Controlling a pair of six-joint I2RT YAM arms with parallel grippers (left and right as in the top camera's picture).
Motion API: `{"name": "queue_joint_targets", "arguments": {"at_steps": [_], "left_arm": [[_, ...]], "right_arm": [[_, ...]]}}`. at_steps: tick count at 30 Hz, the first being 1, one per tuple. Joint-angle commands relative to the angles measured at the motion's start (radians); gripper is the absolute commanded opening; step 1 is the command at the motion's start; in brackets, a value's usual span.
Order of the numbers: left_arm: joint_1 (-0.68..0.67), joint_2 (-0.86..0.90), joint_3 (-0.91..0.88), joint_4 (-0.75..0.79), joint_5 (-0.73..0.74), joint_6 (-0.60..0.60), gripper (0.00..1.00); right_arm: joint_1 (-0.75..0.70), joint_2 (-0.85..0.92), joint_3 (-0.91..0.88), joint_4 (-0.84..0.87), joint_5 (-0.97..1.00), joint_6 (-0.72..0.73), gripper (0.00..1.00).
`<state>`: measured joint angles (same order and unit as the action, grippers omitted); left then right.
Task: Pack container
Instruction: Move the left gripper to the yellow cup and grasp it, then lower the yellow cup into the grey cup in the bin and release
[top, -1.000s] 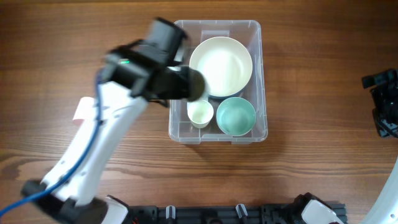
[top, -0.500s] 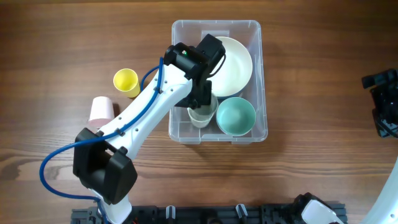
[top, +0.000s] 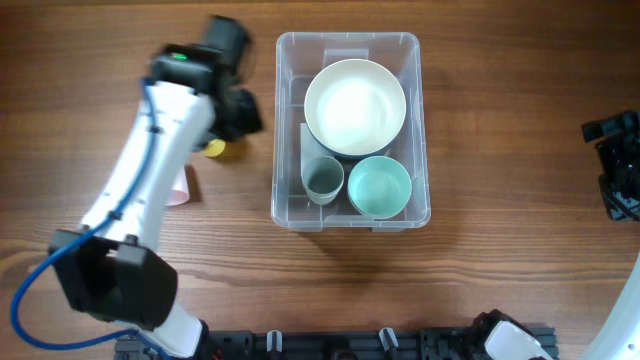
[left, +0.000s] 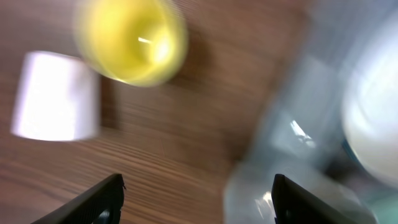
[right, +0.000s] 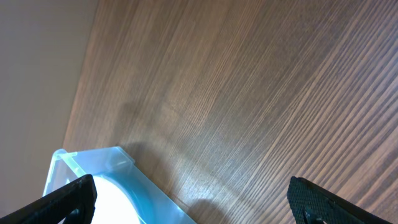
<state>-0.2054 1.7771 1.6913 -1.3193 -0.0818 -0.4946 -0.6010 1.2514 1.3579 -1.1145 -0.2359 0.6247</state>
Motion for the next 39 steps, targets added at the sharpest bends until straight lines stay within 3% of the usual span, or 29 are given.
{"name": "queue_joint_targets", "arguments": {"at_steps": [1, 5, 11, 13, 16, 17, 18, 19, 23, 27, 32, 36, 39], "left_arm": [[0.163, 0.037, -0.004, 0.032, 0.095, 0.114, 0.76], [0.262, 0.104, -0.004, 0.104, 0.16, 0.187, 0.67], [0.277, 0.249, -0.005, 0.153, 0.159, 0.199, 0.55], [0.278, 0.291, -0.005, 0.155, 0.156, 0.198, 0.41], [0.283, 0.342, -0.005, 0.149, 0.14, 0.196, 0.33], [0.286, 0.346, -0.005, 0.148, 0.141, 0.196, 0.25], [0.288, 0.346, -0.005, 0.15, 0.141, 0.195, 0.08], [0.289, 0.341, -0.002, 0.15, 0.141, 0.195, 0.04], [0.291, 0.277, 0.068, 0.062, 0.141, 0.196, 0.04], [0.253, 0.15, 0.184, -0.118, 0.244, 0.204, 0.04], [-0.014, -0.054, 0.191, -0.196, 0.282, 0.203, 0.04], [-0.261, -0.036, 0.177, -0.192, 0.103, 0.107, 0.04], [-0.354, 0.008, 0.132, -0.157, 0.047, 0.059, 0.04]], "right_arm": [[-0.003, 0.003, 0.003, 0.003, -0.009, 0.007, 1.0], [-0.003, 0.003, 0.003, 0.003, -0.009, 0.007, 1.0], [-0.003, 0.003, 0.003, 0.003, -0.009, 0.007, 1.0], [-0.003, 0.003, 0.003, 0.003, -0.009, 0.007, 1.0], [-0.003, 0.003, 0.003, 0.003, -0.009, 0.007, 1.0], [-0.003, 0.003, 0.003, 0.003, -0.009, 0.007, 0.99], [-0.003, 0.003, 0.003, 0.003, -0.009, 0.007, 1.0], [-0.003, 0.003, 0.003, 0.003, -0.009, 0.007, 1.0], [-0.003, 0.003, 0.003, 0.003, -0.009, 0.007, 1.0], [-0.003, 0.003, 0.003, 0.003, -0.009, 0.007, 1.0], [-0.003, 0.003, 0.003, 0.003, -0.009, 0.007, 1.0], [-0.003, 0.003, 0.003, 0.003, -0.009, 0.007, 1.0], [-0.003, 0.003, 0.003, 0.003, -0.009, 0.007, 1.0]]}}
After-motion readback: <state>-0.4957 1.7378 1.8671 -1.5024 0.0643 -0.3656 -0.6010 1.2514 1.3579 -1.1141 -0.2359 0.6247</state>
